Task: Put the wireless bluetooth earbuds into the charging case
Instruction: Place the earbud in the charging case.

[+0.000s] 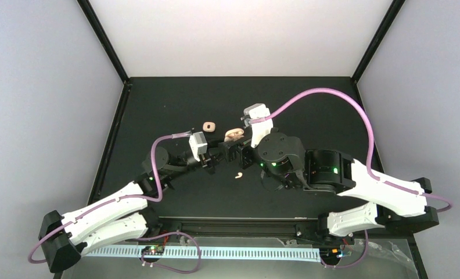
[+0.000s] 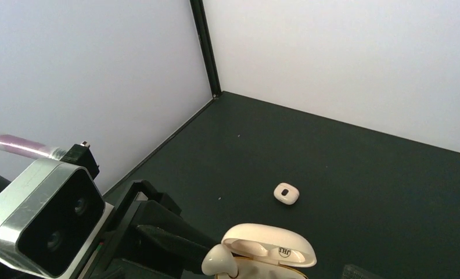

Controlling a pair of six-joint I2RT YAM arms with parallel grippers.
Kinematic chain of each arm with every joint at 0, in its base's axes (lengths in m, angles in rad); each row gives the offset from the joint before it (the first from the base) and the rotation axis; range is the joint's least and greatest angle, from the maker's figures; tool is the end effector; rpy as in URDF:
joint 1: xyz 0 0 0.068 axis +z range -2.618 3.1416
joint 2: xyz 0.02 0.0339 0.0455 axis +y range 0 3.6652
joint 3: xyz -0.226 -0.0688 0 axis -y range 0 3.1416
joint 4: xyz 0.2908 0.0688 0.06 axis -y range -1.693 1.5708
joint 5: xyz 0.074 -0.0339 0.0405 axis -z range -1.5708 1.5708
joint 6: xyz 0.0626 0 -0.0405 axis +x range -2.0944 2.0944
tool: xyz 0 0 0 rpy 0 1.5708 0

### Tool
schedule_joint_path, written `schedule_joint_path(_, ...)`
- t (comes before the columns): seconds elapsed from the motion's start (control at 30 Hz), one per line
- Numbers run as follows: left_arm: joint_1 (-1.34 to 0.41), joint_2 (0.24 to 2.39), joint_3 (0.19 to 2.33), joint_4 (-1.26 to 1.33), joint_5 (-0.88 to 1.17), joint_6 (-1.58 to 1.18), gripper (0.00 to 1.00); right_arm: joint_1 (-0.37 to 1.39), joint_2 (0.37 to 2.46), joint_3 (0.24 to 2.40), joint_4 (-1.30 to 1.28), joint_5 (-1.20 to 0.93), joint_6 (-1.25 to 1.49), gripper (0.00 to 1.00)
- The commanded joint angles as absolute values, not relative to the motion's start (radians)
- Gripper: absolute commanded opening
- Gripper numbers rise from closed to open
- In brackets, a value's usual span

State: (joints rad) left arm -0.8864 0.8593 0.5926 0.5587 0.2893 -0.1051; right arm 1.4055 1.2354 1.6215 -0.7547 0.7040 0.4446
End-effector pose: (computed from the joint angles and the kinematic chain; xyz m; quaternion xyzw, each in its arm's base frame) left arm 0.1740 -0.2415 0.3045 0.3318 0.5019 -0.4534 0.6576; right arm 0.0903 0.2951 0.4481 -0.1849 0.7766 0.2529 0.5466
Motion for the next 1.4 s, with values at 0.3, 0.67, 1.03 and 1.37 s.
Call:
schedule_joint_path(0.3,-0.894,0.819,0.615,0.541,0.269,-0.084,0.02,1.367,1.308,1.705,-0.863,0.793,0.525,0.97)
schedule_joint_path(0.67,-0.893,0.818,0.618,0.536,0.273,-0.08,0.02,1.35,1.319,1.683,-0.852,0.767,0.526,0.97)
schedule_joint_path(1.03,-0.893,0.813,0.618,0.531,0.273,-0.071,0.02,1.321,1.312,1.652,-0.862,0.738,0.543,0.96)
schedule_joint_path(1.37,-0.893,0.808,0.618,0.531,0.267,-0.072,0.02,1.322,1.29,1.628,-0.879,0.745,0.558,0.96)
